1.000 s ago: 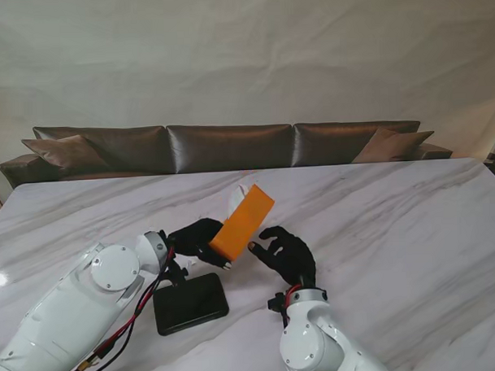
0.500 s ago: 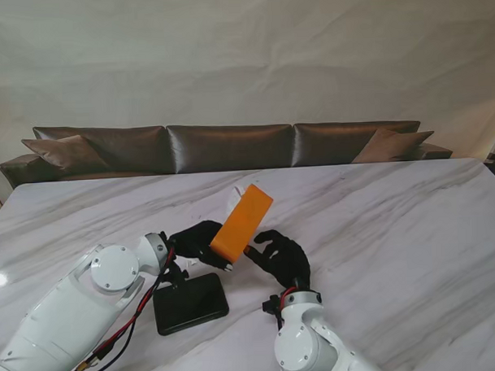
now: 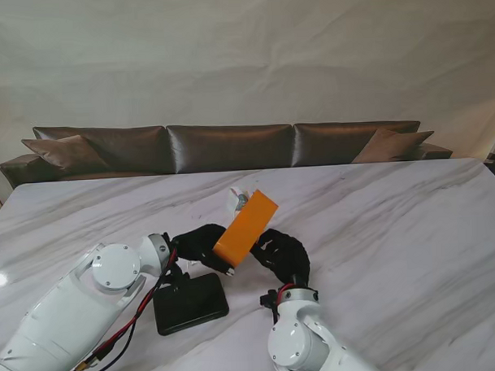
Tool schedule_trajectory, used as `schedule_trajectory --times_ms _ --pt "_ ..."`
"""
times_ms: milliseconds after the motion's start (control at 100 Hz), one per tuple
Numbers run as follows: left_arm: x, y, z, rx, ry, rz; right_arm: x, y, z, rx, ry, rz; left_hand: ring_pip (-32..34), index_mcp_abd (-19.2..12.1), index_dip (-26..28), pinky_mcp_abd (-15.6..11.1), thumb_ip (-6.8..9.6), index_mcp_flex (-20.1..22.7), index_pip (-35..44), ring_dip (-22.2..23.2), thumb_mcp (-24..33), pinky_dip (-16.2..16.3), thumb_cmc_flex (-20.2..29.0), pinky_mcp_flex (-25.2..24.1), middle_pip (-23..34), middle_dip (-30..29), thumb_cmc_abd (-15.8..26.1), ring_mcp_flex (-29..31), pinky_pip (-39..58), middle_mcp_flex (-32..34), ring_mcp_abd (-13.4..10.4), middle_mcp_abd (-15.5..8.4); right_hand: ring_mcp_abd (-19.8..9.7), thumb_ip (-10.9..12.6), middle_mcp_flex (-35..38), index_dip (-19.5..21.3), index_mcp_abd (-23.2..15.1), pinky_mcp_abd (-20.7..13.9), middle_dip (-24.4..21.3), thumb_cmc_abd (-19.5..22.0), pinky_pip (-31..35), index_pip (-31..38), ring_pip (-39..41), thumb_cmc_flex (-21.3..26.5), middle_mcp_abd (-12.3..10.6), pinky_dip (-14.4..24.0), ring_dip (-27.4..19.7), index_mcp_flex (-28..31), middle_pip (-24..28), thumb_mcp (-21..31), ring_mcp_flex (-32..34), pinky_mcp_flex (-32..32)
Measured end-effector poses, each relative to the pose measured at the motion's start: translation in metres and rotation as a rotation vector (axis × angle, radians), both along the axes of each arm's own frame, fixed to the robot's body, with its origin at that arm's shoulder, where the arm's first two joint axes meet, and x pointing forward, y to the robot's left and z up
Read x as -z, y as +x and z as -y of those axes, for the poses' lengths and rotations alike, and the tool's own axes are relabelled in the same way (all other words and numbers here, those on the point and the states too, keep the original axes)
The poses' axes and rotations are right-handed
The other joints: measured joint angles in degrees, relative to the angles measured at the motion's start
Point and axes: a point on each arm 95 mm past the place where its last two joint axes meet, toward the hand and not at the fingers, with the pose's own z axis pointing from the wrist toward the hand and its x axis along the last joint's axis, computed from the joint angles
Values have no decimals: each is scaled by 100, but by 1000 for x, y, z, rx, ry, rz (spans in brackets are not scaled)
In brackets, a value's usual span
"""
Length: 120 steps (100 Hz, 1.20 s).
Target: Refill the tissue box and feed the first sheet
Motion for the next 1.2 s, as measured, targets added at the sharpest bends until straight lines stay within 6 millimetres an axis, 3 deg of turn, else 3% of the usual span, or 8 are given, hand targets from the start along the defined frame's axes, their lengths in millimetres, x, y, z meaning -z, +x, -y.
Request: schedule_trajectory --times_ms 140,190,250,280,290,350,420,1200 --pt "0 0 0 -5 5 -1 -1 0 0 -2 -16 11 1 0 62 0 0 0 0 0 0 4 6 0 1 0 0 0 -4 0 0 0 -18 271 187 770 -68 -6 230 -18 42 21 28 0 -104 1 0 169 154 243 78 16" --pt "1 1 0 -9 9 2 -1 0 1 0 -19 10 1 0 68 0 0 -1 0 0 0 22 7 0 1 0 1 0 -9 0 0 0 -42 576 231 962 -43 -19 312 -22 43 26 59 -9 -117 1 0 225 221 291 79 16" --pt "1 1 -1 -15 11 7 -1 0 2 3 -22 9 1 0 68 0 0 -1 0 0 0 31 9 0 1 0 1 0 -11 0 0 0 -67 1232 271 1171 -6 -55 444 -60 43 26 85 -89 -123 3 0 312 261 304 81 16" --pt "0 1 -1 -18 11 9 -1 -1 3 5 -25 9 1 0 68 0 0 -1 0 0 0 46 9 0 1 0 1 0 -12 0 0 0 -74 1366 272 1320 32 -65 542 -128 43 85 100 -298 -127 3 0 327 290 735 82 16" --pt "0 1 -1 -19 11 10 -1 -1 3 6 -25 8 1 0 68 0 0 -1 0 0 0 54 9 0 1 0 1 0 -12 0 0 0 -77 1308 273 1345 41 -66 585 -227 44 108 111 -389 -128 3 0 375 290 966 82 16" --pt "0 2 -1 -26 9 13 -1 -2 4 10 -33 9 2 0 68 0 0 -1 0 0 0 62 12 0 1 0 7 0 -12 0 0 0 -115 241 350 1430 139 -84 735 -793 46 204 153 -689 -142 4 0 500 303 2315 83 16" --pt "0 3 -1 -32 10 16 0 -3 6 16 -42 8 8 0 69 0 1 -1 -1 0 0 63 33 0 5 3 7 0 -14 0 0 0 -141 -183 349 1476 221 -101 794 -1052 47 209 224 -748 -150 5 0 583 303 2789 85 17" --pt "-4 9 1 -75 18 44 15 -23 16 23 -52 -58 18 0 146 0 1 -7 -3 9 0 89 58 2 31 85 8 62 -16 0 0 0 -210 -255 627 1555 337 -149 925 -1496 112 205 354 -810 -203 5 66 829 426 3227 145 19"
